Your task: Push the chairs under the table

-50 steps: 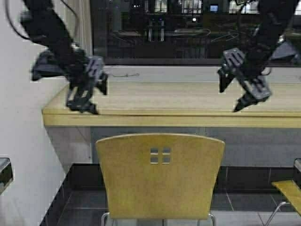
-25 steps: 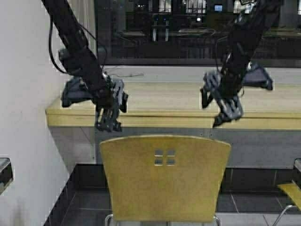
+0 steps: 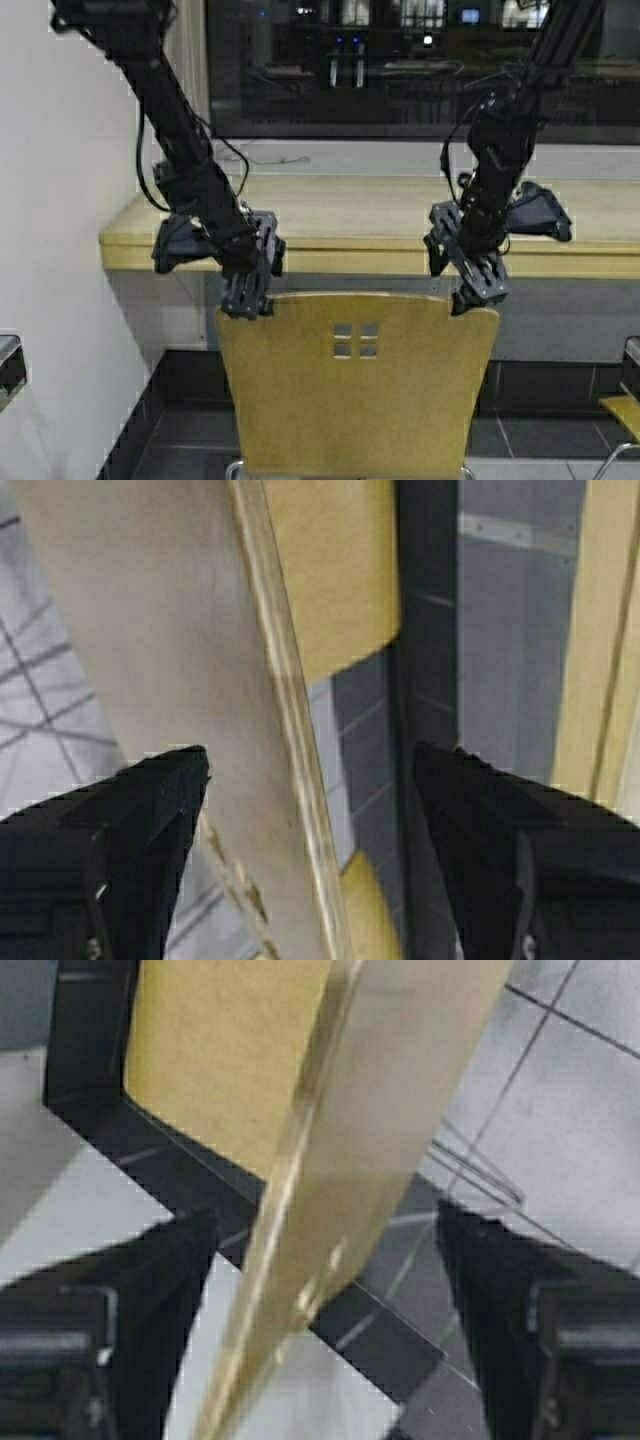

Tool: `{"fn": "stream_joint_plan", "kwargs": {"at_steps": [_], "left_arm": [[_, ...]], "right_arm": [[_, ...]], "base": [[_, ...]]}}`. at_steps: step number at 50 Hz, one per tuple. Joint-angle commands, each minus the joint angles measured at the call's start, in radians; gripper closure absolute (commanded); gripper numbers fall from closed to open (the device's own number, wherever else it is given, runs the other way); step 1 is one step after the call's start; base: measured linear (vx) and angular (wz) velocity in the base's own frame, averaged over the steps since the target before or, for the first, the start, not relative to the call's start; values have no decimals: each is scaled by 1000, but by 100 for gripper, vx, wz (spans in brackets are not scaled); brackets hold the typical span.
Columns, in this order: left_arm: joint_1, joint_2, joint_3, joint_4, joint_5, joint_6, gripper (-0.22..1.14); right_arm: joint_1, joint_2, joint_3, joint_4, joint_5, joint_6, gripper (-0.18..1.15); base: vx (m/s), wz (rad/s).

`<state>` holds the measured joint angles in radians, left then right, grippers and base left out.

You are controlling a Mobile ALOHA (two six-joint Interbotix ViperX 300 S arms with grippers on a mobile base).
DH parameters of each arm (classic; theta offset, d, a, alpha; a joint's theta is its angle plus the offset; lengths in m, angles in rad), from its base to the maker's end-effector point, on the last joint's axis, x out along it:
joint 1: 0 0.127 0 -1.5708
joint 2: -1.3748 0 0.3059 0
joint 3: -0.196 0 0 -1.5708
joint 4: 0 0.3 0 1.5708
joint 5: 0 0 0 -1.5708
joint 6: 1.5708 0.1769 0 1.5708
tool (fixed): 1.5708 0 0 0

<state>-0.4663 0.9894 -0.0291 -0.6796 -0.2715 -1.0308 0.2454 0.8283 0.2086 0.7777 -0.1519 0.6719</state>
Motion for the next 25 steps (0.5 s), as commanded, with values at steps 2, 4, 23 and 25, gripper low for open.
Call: {"fn": "stream_joint_plan", "kwargs": {"at_steps": [2,4,23,25], "left_arm": [[-14,20,-58,-5,-61,0,-3],[-18,31,-66,-6,-81,-2,-3],[-32,72,-58,-26,-189,2,-3],[-31,74,-43,-28,-189,-2,-3]], "right_arm": [[2,31,-66,6,-44,2,0],[2,48,-83,9,-52,2,0],[2,114,-106,21,-109,21,0],[2,115,-106,21,-109,32,0]], "base": [[3,0],[2,0],[1,0],[0,0]]}}
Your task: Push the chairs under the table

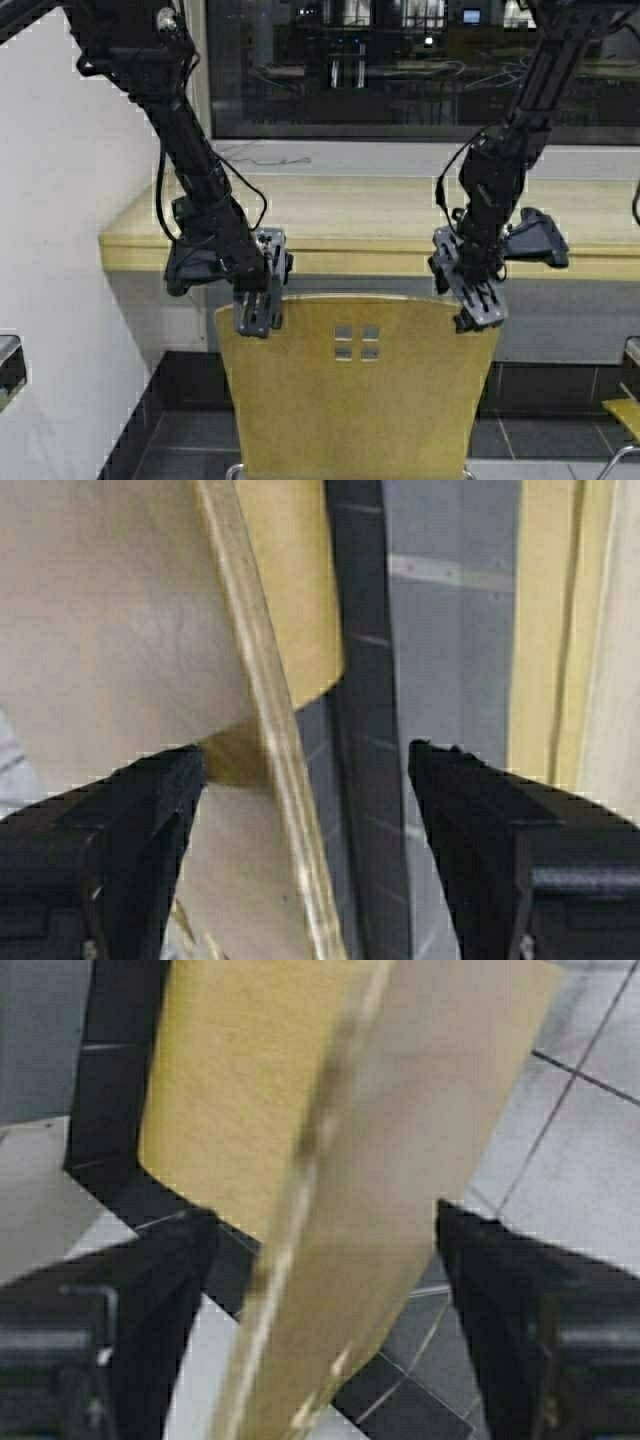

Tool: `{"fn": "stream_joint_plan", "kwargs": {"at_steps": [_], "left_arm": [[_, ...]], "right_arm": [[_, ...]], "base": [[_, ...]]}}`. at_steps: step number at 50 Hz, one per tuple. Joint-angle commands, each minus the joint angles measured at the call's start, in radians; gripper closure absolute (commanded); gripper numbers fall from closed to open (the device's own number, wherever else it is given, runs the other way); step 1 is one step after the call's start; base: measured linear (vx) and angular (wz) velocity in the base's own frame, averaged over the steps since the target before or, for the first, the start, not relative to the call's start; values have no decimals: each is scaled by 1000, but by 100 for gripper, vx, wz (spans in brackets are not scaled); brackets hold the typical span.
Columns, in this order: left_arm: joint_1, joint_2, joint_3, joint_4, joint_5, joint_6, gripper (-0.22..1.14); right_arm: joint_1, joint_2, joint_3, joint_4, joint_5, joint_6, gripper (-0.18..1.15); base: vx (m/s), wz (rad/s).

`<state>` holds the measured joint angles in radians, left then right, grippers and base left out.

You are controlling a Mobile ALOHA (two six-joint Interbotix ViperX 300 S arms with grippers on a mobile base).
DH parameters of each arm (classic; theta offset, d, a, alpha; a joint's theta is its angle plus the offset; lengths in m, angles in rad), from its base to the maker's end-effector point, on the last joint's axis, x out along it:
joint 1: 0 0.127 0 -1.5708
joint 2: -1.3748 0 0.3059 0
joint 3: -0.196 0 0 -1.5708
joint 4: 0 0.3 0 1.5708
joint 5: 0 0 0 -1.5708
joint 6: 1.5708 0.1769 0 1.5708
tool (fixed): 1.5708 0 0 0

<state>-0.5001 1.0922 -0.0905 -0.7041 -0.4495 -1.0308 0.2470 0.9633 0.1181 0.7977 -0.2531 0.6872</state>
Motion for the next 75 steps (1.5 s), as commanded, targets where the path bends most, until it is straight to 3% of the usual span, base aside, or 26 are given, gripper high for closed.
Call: {"fn": "stream_joint_plan", "kwargs": {"at_steps": [1,10,15,20,26,30,33,75], "left_arm": [[3,-29,23,-8,-12,-3,-3],[3,-25,23,-25,-11,2,-2],[3,-25,23,-25,-11,2,5],[3,-25,21,-25,-11,2,28],[3,-17,18,-25,-11,2,67],[3,-14,17,-25,-11,2,80],[3,-9,12,-25,-14,2,81],[2,0,-14,-20,-12,9,78]], "right_arm": [[0,-18,-17,0,-8,23,0],[0,-14,-17,-5,-5,38,0],[0,-14,-17,-9,14,38,4],[0,-12,-18,-12,18,38,19],[0,-8,-18,-15,26,40,50],[0,-5,-18,-15,35,38,67],[0,-3,-20,-17,37,40,72],[0,15,-12,-20,80,35,72]], "base": [[0,0],[0,0],[0,0],[0,0],[0,0],[0,0],[0,0],[8,-1]]}}
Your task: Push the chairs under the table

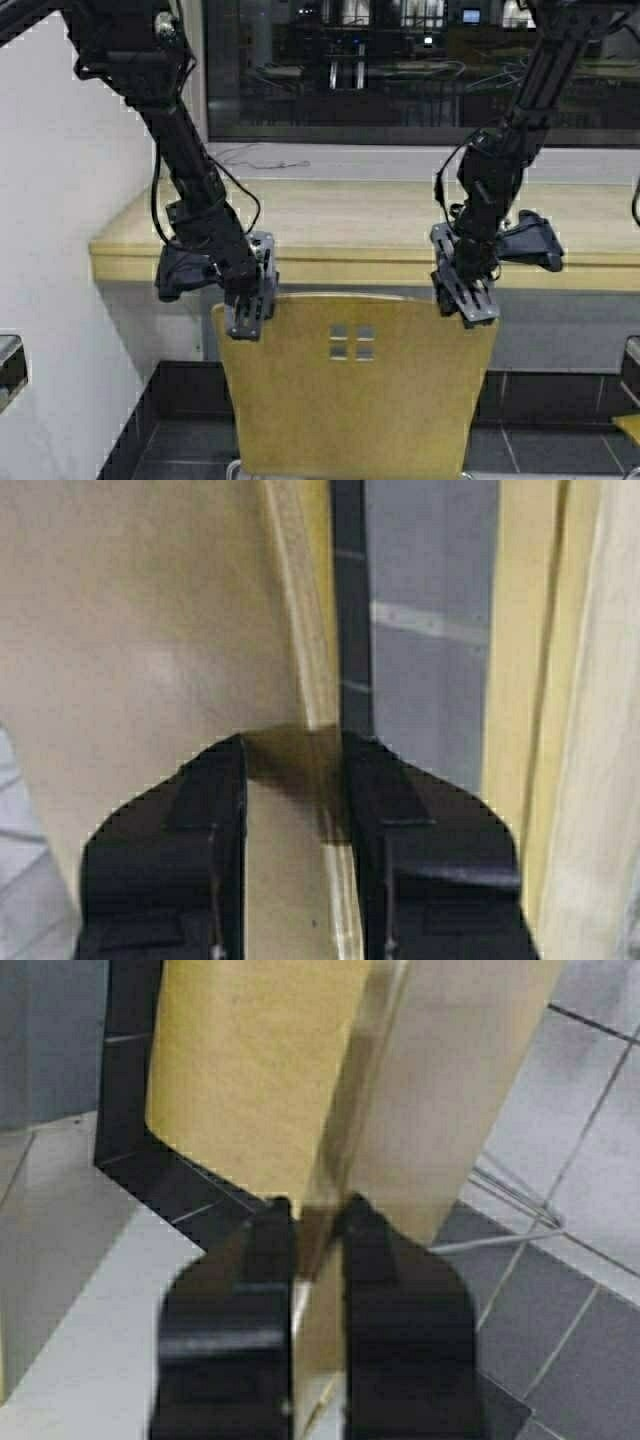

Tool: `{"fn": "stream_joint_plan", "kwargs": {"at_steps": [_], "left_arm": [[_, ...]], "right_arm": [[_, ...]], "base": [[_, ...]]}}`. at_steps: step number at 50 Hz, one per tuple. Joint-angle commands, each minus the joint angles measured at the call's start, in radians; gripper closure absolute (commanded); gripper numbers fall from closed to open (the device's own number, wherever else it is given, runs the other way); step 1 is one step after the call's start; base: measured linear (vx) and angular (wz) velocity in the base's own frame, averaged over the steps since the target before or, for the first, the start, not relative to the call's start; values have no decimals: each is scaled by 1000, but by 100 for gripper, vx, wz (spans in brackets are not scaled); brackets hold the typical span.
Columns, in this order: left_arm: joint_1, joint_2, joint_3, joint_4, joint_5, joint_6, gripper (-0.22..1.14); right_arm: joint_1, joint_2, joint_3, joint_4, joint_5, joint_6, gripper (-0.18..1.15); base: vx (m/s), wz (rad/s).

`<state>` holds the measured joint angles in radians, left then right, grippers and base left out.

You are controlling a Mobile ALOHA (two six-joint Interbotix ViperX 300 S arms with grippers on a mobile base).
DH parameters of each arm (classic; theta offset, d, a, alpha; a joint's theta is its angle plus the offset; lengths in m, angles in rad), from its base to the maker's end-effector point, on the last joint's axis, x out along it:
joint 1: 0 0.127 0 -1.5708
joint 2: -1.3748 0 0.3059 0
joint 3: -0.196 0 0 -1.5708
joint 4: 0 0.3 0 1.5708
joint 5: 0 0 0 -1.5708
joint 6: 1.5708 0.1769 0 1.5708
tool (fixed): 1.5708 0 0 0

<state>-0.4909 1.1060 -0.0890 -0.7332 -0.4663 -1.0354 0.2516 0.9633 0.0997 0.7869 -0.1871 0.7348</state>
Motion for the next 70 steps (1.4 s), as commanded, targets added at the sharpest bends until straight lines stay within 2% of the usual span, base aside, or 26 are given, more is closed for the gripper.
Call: {"fn": "stream_joint_plan", "kwargs": {"at_steps": [1,41,55,70], "left_arm": [[-9,-14,-15,11,5,15,78],[-9,14,-37,3,-9,26,78],[-9,12,-31,3,-8,31,78],[-6,-46,52,3,2,35,77]], "right_arm": [[-5,17,6,-9,14,-12,72],[-2,71,0,-18,17,-17,72],[0,54,6,-60,26,-23,72],[15,31,37,-87,52,-29,72]], "base": [[16,-1],[20,1],[17,0],[18,-7]]}}
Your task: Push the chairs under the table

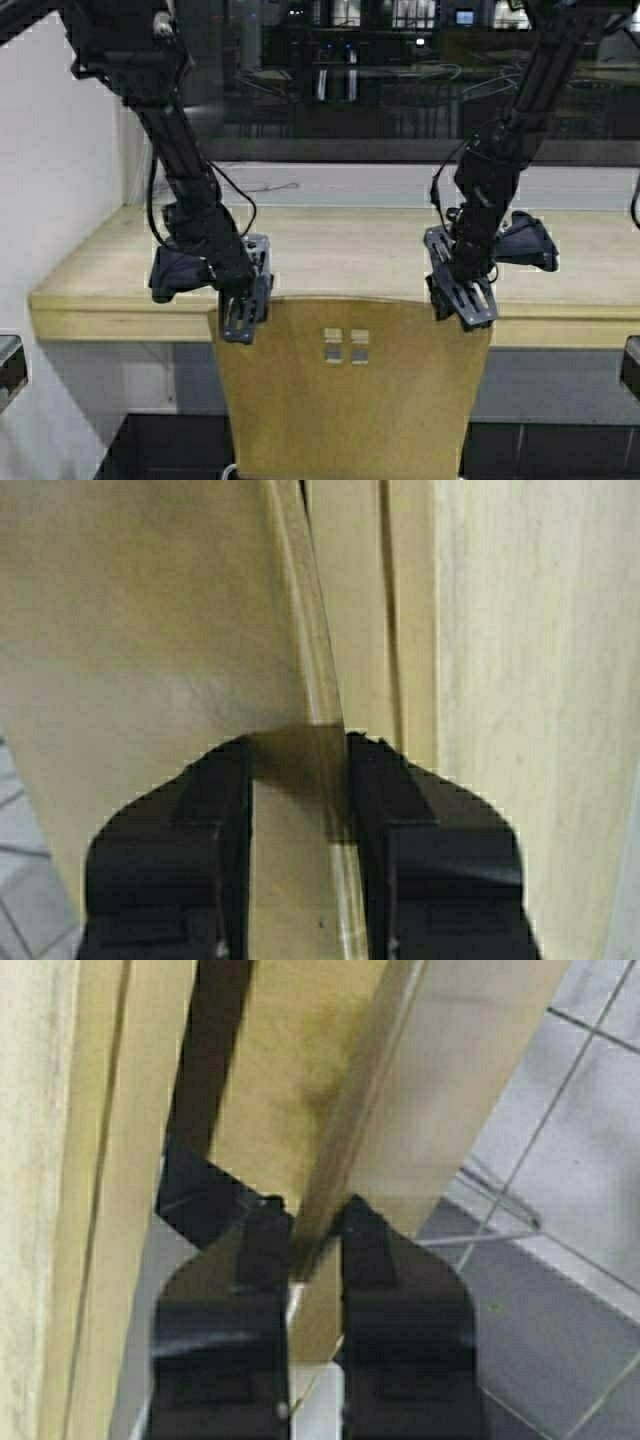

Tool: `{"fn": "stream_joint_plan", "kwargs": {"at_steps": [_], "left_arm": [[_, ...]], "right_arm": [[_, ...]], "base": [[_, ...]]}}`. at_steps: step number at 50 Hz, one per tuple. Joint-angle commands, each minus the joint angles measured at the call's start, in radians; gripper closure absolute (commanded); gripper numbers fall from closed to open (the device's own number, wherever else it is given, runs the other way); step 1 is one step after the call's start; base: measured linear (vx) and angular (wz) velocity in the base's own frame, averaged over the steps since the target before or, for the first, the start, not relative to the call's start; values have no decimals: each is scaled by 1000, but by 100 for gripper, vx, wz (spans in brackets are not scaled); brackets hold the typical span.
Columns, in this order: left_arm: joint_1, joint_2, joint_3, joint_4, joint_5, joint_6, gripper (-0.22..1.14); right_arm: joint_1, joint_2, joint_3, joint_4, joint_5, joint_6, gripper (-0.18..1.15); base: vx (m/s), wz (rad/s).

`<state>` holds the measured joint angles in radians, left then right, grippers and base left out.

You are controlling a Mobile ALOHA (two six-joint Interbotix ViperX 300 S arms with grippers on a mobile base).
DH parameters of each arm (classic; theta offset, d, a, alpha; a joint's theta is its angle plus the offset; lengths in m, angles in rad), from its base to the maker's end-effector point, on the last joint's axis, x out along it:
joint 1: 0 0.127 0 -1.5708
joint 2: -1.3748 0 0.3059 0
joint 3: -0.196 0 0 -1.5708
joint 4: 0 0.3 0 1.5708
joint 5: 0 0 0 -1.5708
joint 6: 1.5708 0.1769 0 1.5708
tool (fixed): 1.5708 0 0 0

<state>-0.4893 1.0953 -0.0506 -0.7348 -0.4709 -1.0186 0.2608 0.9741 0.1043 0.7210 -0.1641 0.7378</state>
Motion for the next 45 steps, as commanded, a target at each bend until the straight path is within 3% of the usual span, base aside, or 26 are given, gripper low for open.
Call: {"fn": "stream_joint_plan", "kwargs": {"at_steps": [1,27,32,41,45], "left_arm": [[-8,-37,14,5,8,18,77],[-8,-41,31,5,8,18,60],[-8,-58,58,11,8,20,46],[-8,-118,138,21,32,20,13],[-9,-144,175,31,35,20,8]], "right_arm": [[8,20,35,-21,31,-32,72],[6,11,41,-78,29,-34,69],[6,11,37,-106,37,-34,56],[8,-11,49,-114,77,-34,16],[11,-34,77,-114,91,-34,10]], "base": [[16,-6],[9,0],[1,0],[-2,-2],[-3,-1]]}}
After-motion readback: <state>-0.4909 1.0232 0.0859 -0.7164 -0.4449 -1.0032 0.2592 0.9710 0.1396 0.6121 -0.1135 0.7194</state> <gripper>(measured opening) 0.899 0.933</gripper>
